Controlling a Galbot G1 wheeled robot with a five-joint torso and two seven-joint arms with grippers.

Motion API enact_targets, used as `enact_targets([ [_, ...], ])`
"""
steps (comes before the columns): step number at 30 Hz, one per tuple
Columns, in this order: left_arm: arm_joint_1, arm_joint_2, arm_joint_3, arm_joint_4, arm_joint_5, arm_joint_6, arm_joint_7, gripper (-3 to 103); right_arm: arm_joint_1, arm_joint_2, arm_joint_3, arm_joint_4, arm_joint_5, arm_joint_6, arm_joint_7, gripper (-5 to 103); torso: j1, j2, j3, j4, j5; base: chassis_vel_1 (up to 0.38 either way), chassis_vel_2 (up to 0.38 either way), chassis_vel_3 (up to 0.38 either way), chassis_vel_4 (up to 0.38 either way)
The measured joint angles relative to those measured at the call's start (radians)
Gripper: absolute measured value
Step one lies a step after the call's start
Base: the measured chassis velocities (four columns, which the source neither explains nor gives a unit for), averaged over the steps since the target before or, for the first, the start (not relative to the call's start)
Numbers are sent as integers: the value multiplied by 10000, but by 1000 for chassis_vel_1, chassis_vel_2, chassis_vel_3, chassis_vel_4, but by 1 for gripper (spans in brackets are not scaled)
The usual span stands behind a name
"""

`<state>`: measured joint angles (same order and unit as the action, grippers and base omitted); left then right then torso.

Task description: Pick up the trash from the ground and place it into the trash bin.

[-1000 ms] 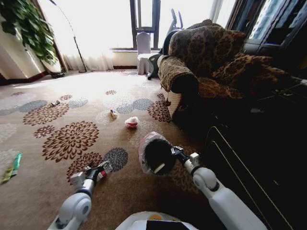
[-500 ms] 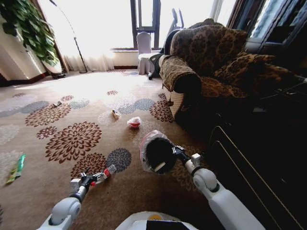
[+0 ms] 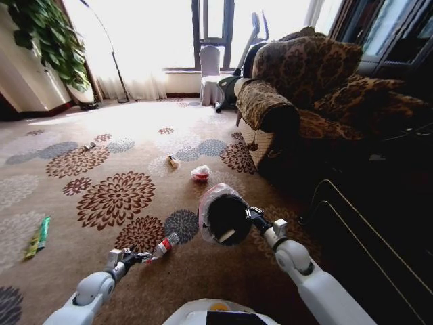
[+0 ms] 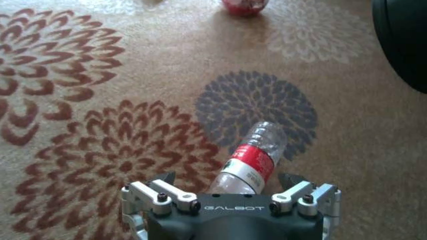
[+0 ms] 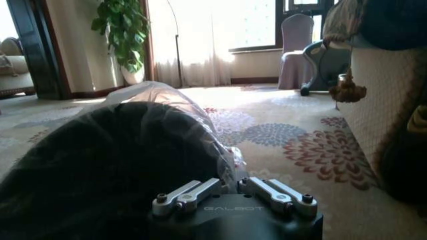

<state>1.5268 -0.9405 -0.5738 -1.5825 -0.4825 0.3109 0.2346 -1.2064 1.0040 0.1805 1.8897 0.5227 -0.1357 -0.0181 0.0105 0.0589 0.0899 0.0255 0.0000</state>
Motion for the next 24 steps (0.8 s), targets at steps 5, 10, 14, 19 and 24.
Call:
enact_targets([
  [5,-988,-72,595,1428,1002,-449,871,100,-140,-204,119,70,74,-35,0,0,0,0,0,3,-4,0,0,0,0],
  [10,-1762,-167,1138,2545,1251,-638,1248,100,-245,-290,210,70,94,-35,-1,0,0,0,0,6,3,0,0,0,0],
  [14,-2475,-427,1591,3403,1172,-650,1302,101,-295,-308,246,62,95,-35,-1,0,0,0,0,1,-1,0,0,0,0],
  [19,-3168,-624,1923,4322,1101,-659,1489,81,-305,-298,287,-4,104,-25,-1,0,0,0,0,5,2,0,0,0,0],
  [24,-3461,-708,2026,4715,985,-666,1572,65,-381,-271,423,-50,107,20,-1,0,0,0,-1,5,10,0,0,0,0],
])
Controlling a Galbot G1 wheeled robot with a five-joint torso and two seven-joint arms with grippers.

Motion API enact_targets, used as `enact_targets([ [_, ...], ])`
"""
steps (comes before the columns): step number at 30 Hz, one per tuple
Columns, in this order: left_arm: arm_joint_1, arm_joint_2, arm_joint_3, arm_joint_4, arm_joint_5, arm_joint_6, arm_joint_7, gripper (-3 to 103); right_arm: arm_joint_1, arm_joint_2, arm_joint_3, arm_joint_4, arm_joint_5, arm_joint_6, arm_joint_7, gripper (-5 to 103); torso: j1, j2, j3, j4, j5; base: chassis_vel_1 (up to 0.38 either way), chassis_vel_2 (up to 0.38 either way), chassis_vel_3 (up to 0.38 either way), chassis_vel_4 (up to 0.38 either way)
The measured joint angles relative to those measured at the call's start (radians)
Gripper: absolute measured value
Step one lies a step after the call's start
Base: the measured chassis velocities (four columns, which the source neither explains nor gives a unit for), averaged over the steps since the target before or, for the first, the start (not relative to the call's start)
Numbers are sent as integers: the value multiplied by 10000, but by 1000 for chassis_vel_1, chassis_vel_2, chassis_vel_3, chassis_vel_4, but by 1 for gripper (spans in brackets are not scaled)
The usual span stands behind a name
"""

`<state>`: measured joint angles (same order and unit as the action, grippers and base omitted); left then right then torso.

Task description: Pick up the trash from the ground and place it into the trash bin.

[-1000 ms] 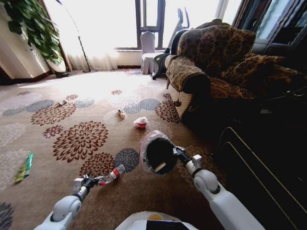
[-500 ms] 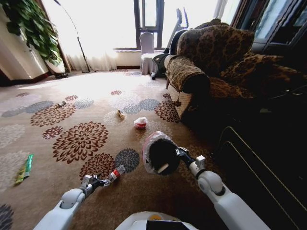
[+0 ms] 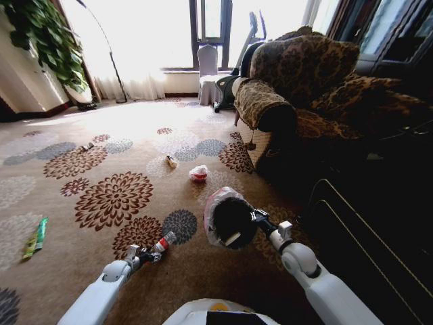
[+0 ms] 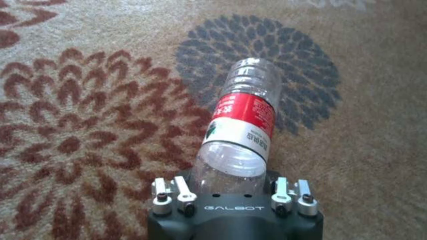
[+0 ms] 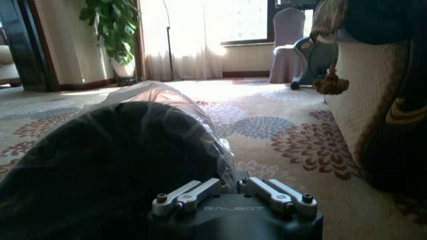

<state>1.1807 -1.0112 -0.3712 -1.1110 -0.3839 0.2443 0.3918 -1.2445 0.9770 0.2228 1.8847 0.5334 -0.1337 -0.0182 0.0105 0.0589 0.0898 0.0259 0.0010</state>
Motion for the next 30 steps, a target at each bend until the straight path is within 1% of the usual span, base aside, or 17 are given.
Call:
enact_targets([
  [3,241,69,-55,-339,-188,-32,43,53,-11,33,95,-66,3,40,0,0,0,0,1,-2,-14,0,0,0,0],
  [5,364,99,-106,-534,-271,-44,44,53,-2,41,99,-90,6,54,0,0,1,-1,1,-2,-16,0,0,0,0],
  [8,997,247,-414,-1706,-1154,-164,15,43,89,64,83,-187,8,110,0,0,0,0,1,1,-9,0,0,0,0],
  [10,1096,260,-470,-1943,-1400,-171,9,43,128,72,66,-197,9,135,0,0,0,-1,1,-1,-11,0,0,0,0],
  [11,1415,260,-676,-2859,-2406,-196,-212,37,323,120,-41,-296,4,272,-2,0,0,-1,1,-4,-16,0,0,0,0],
  [12,1607,248,-793,-3499,-3161,-157,-568,37,486,156,-134,-407,-14,394,0,0,0,0,1,-4,-15,0,0,0,0],
  [14,2118,189,-1079,-5435,-5342,354,-1867,32,994,190,-449,-761,-162,726,-3,0,0,-1,0,-2,-7,0,0,0,0],
  [15,2118,189,-1079,-5435,-5342,354,-1867,32,994,190,-449,-761,-162,726,-3,0,0,-1,0,-2,-7,0,0,0,0],
  [16,2316,136,-1214,-6380,-6309,665,-2489,32,1270,213,-614,-981,-271,883,-1,0,0,0,0,1,-10,0,0,0,0],
  [17,2585,-13,-1480,-8131,-8181,1222,-3769,31,1799,276,-979,-1382,-413,1141,3,0,0,0,0,-1,-5,0,0,0,0],
  [19,2764,-241,-1688,-9682,-9626,1678,-5187,31,2217,369,-1296,-1605,-415,1216,0,0,1,0,0,-2,0,0,0,0,0],
  [20,2764,-241,-1688,-9682,-9626,1678,-5187,31,2217,369,-1296,-1605,-415,1216,0,0,1,0,0,-2,0,0,0,0,0],
  [21,2925,-355,-1789,-10608,-10387,1857,-5931,31,2429,431,-1438,-1679,-377,1217,-4,0,1,-1,1,-1,-9,0,0,0,0],
  [23,3531,-562,-2169,-12861,-12625,2114,-7599,30,2828,503,-1661,-1861,-321,1234,-6,0,0,0,-1,1,-4,0,0,0,0],
  [24,3531,-562,-2169,-12861,-12625,2114,-7599,30,2828,503,-1661,-1861,-321,1234,-6,0,0,0,-1,1,-4,0,0,0,0],
  [27,4287,-823,-2501,-14026,-14700,2461,-9071,30,3010,570,-1720,-2018,-323,1231,-4,0,-2,0,-2,0,-5,0,0,0,0],
  [30,4785,-1155,-2303,-14125,-15360,2582,-9628,30,3032,639,-1722,-2097,-351,1229,0,0,-1,0,-1,-4,-9,0,0,0,0],
])
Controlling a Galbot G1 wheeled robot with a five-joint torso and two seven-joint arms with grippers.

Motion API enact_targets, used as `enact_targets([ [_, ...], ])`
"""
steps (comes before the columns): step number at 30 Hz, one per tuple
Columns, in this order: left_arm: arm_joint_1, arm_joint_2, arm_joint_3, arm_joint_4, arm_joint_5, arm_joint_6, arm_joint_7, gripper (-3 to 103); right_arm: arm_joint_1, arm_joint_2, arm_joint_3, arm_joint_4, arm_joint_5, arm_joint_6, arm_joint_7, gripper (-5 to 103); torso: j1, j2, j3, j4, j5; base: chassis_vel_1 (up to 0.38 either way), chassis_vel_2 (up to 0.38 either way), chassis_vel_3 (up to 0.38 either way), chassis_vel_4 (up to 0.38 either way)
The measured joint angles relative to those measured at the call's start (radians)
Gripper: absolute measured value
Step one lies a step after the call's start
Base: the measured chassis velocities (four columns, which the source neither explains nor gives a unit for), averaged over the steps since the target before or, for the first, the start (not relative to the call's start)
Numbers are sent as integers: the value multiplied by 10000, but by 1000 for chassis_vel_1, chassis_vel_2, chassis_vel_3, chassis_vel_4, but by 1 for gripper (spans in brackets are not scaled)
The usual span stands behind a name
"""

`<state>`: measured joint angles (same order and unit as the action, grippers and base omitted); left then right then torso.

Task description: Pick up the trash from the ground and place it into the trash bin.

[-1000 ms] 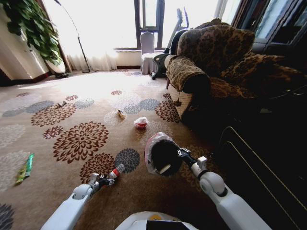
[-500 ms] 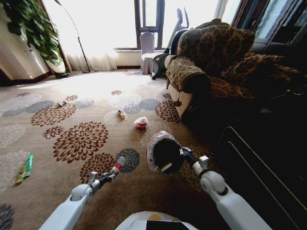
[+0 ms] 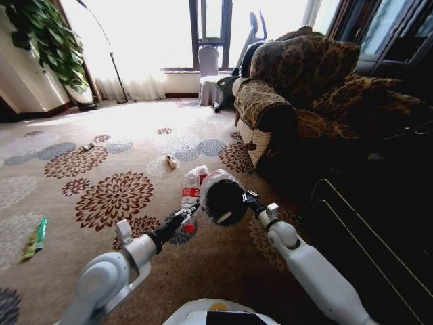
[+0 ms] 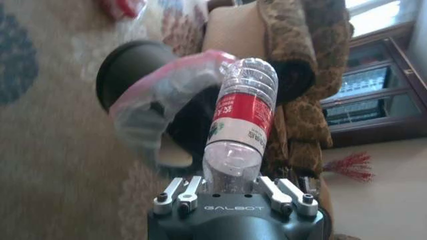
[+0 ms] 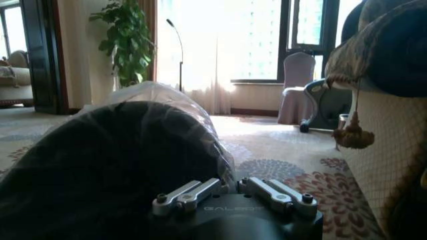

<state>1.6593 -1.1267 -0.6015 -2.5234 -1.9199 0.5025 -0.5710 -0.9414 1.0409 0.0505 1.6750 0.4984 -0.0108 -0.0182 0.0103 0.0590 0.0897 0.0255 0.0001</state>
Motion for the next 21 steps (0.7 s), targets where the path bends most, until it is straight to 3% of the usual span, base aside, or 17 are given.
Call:
enact_targets([
  [5,323,-506,467,3,-142,254,-137,30,13,93,-18,-22,-18,10,-3,0,0,0,0,4,1,0,0,0,0],
  [8,-245,-895,1042,109,-76,403,142,30,-294,-101,-12,540,-151,37,-4,0,0,0,0,7,3,0,0,0,0],
  [12,-1431,-1043,1725,1076,56,459,257,30,-833,-480,91,1456,-373,47,-5,0,0,0,0,-1,2,0,0,0,0],
  [21,-2499,-1556,2761,2786,388,150,434,30,-1508,-917,447,2283,-457,9,-2,0,0,0,1,3,0,0,0,0,0],
])
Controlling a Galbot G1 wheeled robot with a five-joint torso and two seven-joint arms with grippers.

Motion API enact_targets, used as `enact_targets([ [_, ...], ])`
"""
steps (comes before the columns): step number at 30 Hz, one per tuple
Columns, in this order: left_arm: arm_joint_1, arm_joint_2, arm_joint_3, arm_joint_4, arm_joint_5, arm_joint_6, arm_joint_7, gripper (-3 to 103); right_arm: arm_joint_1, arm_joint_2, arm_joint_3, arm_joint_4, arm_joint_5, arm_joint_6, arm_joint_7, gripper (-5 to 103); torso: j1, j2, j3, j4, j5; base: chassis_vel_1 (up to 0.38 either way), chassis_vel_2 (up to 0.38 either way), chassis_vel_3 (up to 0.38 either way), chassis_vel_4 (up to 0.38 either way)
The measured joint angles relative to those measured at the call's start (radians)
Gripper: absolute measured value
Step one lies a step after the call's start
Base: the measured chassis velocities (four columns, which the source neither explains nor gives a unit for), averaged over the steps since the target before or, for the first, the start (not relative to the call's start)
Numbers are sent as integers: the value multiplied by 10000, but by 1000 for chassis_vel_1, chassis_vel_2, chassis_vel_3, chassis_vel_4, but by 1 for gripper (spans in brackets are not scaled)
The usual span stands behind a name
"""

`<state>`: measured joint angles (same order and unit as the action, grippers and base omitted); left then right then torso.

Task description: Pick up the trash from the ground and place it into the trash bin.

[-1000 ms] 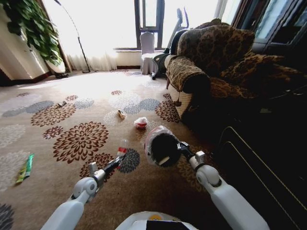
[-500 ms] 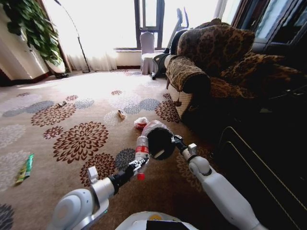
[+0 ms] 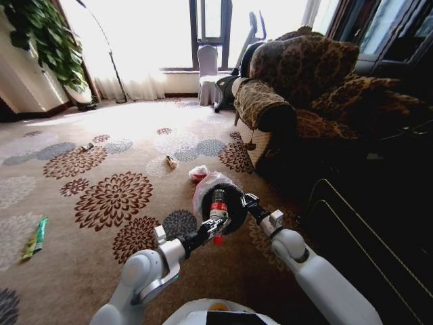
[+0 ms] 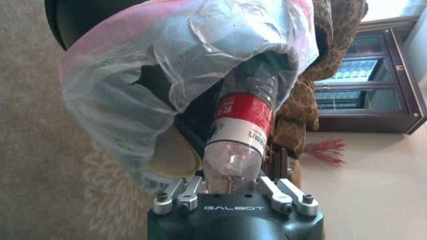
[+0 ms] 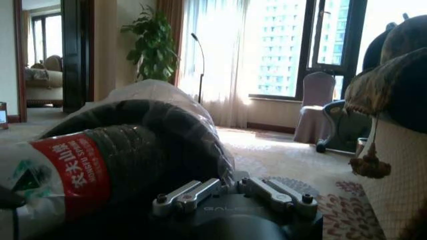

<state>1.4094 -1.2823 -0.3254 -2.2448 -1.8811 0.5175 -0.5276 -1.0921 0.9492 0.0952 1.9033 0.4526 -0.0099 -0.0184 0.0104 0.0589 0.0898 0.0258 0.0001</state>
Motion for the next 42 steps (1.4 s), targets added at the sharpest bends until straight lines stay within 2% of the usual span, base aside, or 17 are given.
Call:
enact_targets([
  [3,-279,-106,216,236,-93,-232,307,28,-82,-60,17,54,23,4,1,0,0,0,0,-1,1,0,0,0,0],
  [5,-454,-192,324,406,-108,-373,386,33,-108,-60,24,75,34,5,-1,0,1,0,0,0,1,0,0,0,0],
  [8,-648,-315,387,660,-244,-661,508,49,-173,-62,134,123,125,6,2,0,2,0,0,0,0,0,0,0,0],
  [9,-634,-322,380,660,-276,-680,508,49,-208,-93,162,131,145,6,0,0,2,0,0,0,0,0,0,0,0],
  [11,-490,-401,380,642,-290,-671,559,66,-272,-137,242,130,171,5,2,0,2,0,0,0,-2,0,0,0,0],
  [15,-352,-513,384,626,-262,-565,722,71,-272,-97,272,116,201,6,3,0,1,0,0,-1,0,0,0,0,0],
  [16,-288,-540,387,595,-255,-509,813,82,-271,-77,270,113,209,5,1,0,2,0,0,1,0,0,0,0,0],
  [17,-288,-540,387,595,-255,-509,813,82,-271,-77,270,113,209,5,1,0,2,0,0,1,0,0,0,0,0],
  [19,-217,-556,471,591,-221,-447,989,92,-314,-52,287,113,209,5,2,0,2,0,0,1,-1,0,0,0,0],
  [21,-197,-589,527,621,-138,-418,1060,92,-370,-41,319,115,201,5,1,0,1,0,0,2,0,0,0,0,0],
  [22,-176,-642,588,666,2,-372,1173,99,-444,-37,372,128,190,5,1,0,1,0,0,1,0,0,0,0,0],
  [25,-158,-688,642,666,232,-327,1295,100,-581,-44,494,175,177,5,2,0,1,0,0,0,0,0,0,0,0],
  [31,-44,-414,655,72,1308,157,1936,100,-897,-35,864,252,264,-15,2,0,1,0,0,-1,-1,0,0,0,0],
  [33,36,-60,524,-241,2308,501,2487,100,-954,-35,1001,254,312,-15,2,0,1,0,0,0,-2,0,0,0,0],
  [34,36,-60,524,-241,2308,501,2487,100,-954,-35,1001,254,312,-15,2,0,1,0,0,0,-2,0,0,0,0],
  [37,136,583,138,-851,4009,801,3725,100,-1080,-52,1159,262,342,-10,3,0,1,0,0,1,-3,0,0,0,0],
  [42,130,1236,-325,-1537,4711,858,4618,100,-1204,-13,1340,347,411,-160,3,0,1,0,-1,0,-2,0,0,0,0],
])
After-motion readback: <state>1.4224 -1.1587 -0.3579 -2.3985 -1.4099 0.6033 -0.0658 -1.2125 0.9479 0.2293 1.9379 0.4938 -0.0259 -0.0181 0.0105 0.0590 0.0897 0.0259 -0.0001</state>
